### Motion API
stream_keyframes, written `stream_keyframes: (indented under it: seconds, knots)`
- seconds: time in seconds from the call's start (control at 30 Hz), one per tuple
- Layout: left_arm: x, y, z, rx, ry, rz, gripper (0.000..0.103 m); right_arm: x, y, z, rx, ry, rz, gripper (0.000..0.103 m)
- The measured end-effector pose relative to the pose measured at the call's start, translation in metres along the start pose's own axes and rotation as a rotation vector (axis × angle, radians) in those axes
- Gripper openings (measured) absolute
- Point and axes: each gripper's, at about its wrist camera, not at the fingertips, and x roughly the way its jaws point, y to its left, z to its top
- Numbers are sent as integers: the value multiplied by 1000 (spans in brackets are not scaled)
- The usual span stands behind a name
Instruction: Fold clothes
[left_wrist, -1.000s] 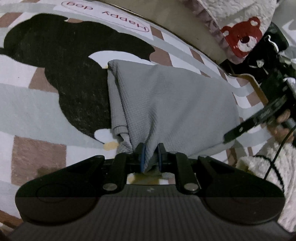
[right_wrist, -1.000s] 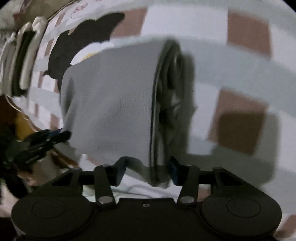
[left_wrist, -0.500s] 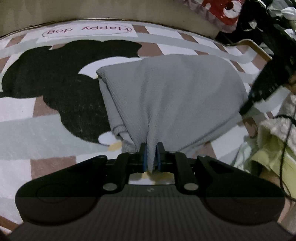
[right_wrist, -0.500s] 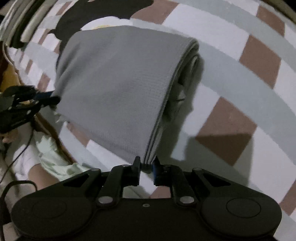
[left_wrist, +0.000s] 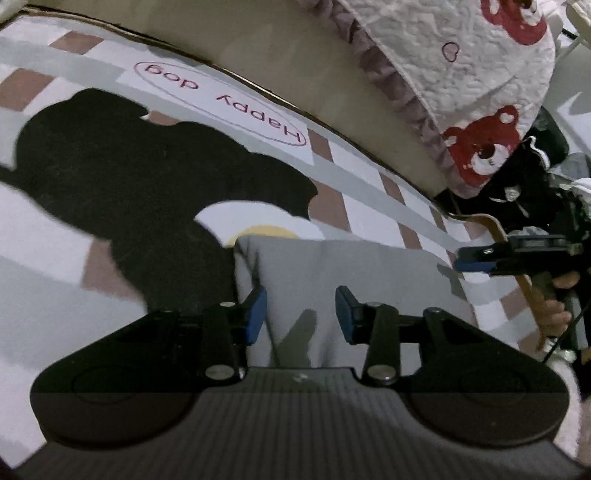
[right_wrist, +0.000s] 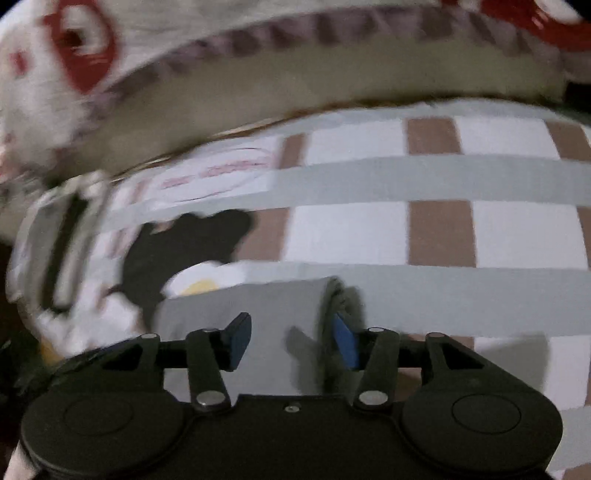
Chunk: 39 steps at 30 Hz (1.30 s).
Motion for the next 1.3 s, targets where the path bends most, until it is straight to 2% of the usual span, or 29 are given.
stream_keyframes:
  seconds: [0.03,0.13,0.17,0.23,0.27,0.3,0.37,0.47,0.53,0.57,0.63,0.7,0.73,0.77,0.87,1.0,1.1,1.17,1.3]
  knots:
    - [9,-2,3,8,4,4,39,13,-1,0,34,-2,-37,55]
    - [25,-3,7,10,-6,-5,39,37,-12,-15,150,10,-10,55]
    - [28,-2,8,12,-20,-6,36,42,-15,-21,169,7,5,55]
    - [28,-2,9,47,-84,16,13,45,-22,-25,163,-1,24,54]
    - [25,-3,11,77,-118,32,0,45,-24,-25,160,-13,68,36]
    - [23,-4,12,107,-151,49,0,43,-26,-24,153,-31,129,27]
    - [15,2,22,100,-207,61,0,41,-29,-23,130,-65,209,22]
    - [6,17,34,34,-257,66,0,40,-30,-22,113,-99,231,21]
    - [4,26,34,-39,-227,26,0,42,-29,-19,87,-110,189,20]
    - [5,30,32,-79,-188,-16,1,45,-24,-18,48,-109,131,20]
    - [7,26,25,-87,-127,-51,4,49,-21,-17,28,-108,84,21]
    - [11,15,16,-42,-70,-64,19,52,-18,-15,4,-109,36,27]
    - [14,10,12,-28,-45,-67,24,49,-17,-15,-17,-124,7,37]
    - [18,6,9,-23,-27,-67,30,47,-16,-15,-35,-136,-19,43]
    - [30,1,1,-12,13,-38,40,45,-18,-16,-36,-125,-34,43]
    - [31,-5,-6,28,4,30,43,23,-31,-22,72,-123,30,43]
    - [26,-4,-7,2,-17,62,49,14,-47,-28,193,-101,152,43]
    - [20,-5,-8,10,-34,88,49,13,-54,-33,251,-77,225,45]
    - [20,-6,-15,5,24,11,46,10,-50,-38,248,-57,307,45]
